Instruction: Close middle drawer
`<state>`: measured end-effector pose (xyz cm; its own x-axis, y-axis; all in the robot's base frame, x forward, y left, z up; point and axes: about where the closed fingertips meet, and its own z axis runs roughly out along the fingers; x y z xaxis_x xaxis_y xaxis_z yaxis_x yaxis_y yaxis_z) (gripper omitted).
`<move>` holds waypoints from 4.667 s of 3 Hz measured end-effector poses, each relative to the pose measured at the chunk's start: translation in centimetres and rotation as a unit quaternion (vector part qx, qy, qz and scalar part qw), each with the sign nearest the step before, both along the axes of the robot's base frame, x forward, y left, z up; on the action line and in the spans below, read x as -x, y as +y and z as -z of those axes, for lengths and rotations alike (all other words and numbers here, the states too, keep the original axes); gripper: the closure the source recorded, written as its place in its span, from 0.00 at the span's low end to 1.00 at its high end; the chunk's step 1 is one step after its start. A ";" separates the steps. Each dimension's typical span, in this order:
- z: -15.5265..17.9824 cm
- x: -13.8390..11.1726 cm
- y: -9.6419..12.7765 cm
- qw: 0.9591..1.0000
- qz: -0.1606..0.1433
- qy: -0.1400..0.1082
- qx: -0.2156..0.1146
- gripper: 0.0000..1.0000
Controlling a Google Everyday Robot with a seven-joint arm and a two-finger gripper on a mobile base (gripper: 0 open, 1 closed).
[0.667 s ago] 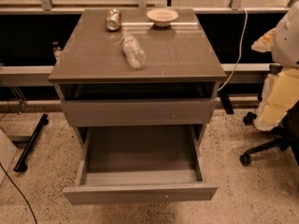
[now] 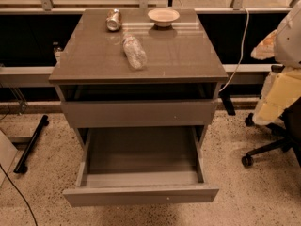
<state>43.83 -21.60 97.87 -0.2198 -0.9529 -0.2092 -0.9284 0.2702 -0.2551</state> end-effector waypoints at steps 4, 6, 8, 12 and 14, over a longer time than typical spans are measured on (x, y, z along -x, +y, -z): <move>9.7 1.6 1.7 0.998 -0.024 0.028 -0.058 1.00; 11.8 1.6 2.0 0.997 -0.018 0.034 -0.066 1.00; 19.9 0.8 3.2 0.994 -0.008 0.040 -0.101 1.00; 30.5 -0.9 3.8 0.985 0.053 0.073 -0.150 1.00; 38.7 -0.8 3.1 0.970 0.107 0.099 -0.196 1.00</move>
Offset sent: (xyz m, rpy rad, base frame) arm -0.0174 0.0178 -0.0951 0.1390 0.1265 0.0501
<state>44.61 -18.45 59.16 -0.4758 -0.7375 -0.4793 -0.8610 0.5019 0.0824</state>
